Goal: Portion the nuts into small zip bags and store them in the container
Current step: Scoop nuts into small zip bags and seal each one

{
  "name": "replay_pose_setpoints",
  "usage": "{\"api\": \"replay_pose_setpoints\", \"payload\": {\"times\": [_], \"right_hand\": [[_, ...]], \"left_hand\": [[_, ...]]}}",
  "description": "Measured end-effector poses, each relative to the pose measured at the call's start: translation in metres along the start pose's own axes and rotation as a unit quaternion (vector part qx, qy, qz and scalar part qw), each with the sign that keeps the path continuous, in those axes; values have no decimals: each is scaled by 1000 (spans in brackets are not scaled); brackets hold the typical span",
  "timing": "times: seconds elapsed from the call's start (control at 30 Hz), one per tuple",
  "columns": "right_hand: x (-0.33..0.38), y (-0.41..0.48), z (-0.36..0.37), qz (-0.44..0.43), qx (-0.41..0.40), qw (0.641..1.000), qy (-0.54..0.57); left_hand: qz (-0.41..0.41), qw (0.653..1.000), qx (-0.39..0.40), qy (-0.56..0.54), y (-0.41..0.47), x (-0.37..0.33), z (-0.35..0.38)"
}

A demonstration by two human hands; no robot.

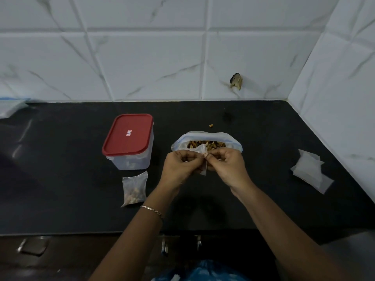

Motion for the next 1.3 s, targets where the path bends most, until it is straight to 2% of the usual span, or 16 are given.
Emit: {"api": "replay_pose_setpoints", "payload": {"times": [0.13,0.27,0.43,0.53,0.67,0.73,0.87,0.97,1.07,1.17,1.23,1.3], "right_hand": [[-4,6,4,-18,-28,997,-73],[0,9,-1,-24,-57,988,-141],[10,2,5,-74,-58,964,-247],[14,2,11,-120,-2,951,-285],[18,-1,17,-129,77,949,-278],[21,-2,17,-131,88,934,-320],[24,-4,15,-127,56,869,-475],[25,-2,17,-105,26,866,-489],[24,8,17,-75,18,882,-465],[22,19,13,-50,59,890,-448],[21,22,12,-47,102,901,-420],[23,22,14,-63,145,910,-383]], "left_hand": [[-1,999,-33,31,2,2,-2],[7,993,-103,54,4,-2,-17],[0,990,-90,110,5,-8,-28],[15,983,-99,153,6,-6,-32],[56,971,-106,208,2,-8,-35],[77,963,-92,242,-1,-11,-34],[123,939,-90,309,-4,-18,-33],[140,933,-97,317,-2,-20,-33],[143,938,-56,312,1,-16,-37],[135,946,42,292,7,-9,-43],[143,938,95,301,9,-4,-45],[156,918,110,347,11,-1,-43]]}}
Point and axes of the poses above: each hand's wrist, its own y-axis towards the middle knuckle, its own z-axis out of the palm, x = y × z, the point moved 2 cm from there along y, towards the middle knuckle, and after that the axes turned 5 degrees about z, right-handed, at the moved point
